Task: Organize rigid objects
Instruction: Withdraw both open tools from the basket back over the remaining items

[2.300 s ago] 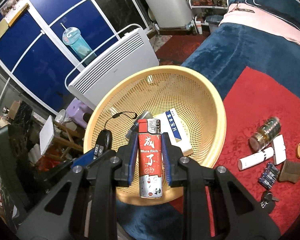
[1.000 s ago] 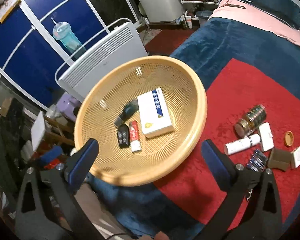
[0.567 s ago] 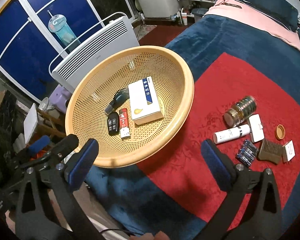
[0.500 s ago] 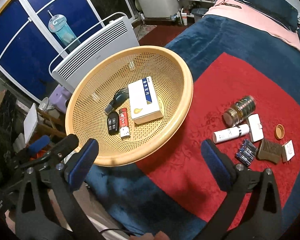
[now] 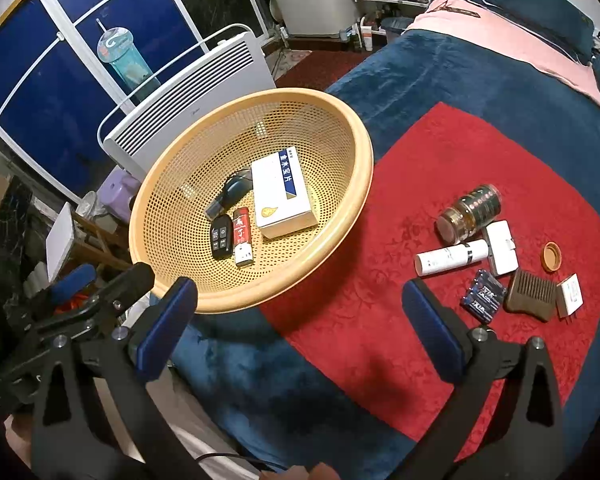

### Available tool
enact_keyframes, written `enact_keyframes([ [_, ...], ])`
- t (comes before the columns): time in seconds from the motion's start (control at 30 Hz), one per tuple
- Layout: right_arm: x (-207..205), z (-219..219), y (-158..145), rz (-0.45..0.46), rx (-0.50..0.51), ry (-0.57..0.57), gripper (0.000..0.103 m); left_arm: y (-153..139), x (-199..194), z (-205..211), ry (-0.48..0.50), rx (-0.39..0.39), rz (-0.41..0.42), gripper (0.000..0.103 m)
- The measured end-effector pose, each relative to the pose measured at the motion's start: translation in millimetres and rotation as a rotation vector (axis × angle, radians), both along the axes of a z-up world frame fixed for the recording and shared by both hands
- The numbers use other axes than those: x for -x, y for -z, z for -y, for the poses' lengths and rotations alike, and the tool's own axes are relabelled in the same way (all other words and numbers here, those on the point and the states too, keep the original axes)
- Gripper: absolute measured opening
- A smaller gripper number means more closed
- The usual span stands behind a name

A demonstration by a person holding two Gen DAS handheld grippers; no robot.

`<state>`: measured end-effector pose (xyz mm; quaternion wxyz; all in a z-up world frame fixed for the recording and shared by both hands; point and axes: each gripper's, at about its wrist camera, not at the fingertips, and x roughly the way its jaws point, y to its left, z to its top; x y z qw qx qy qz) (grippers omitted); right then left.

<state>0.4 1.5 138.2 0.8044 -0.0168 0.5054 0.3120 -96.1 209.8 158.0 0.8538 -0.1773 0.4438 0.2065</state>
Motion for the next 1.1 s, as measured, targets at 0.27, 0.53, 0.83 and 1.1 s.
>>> enact_keyframes([
  [0.27, 1.0, 8.2, -0.6, 0.000, -0.007, 0.012, 0.103, -0.4, -1.6, 11.3, 0.023, -0.011, -0.007, 0.102],
  [0.53, 0.2, 21.8, 1.0, -0.005, -0.007, 0.028, 0.103, -1.7, -4.7, 21.9, 0.049, -0.016, -0.011, 0.102],
  [0.83, -3.1, 43.7, 5.5, -0.020, -0.006, 0.055, 0.103, -0.3, -12.5, 41.1, 0.090, -0.025, -0.018, 0.102],
  [1.1, -5.6, 61.2, 6.8, -0.025, -0.005, 0.082, 0.103, 3.9, -20.1, 59.2, 0.122, -0.033, -0.033, 0.102],
])
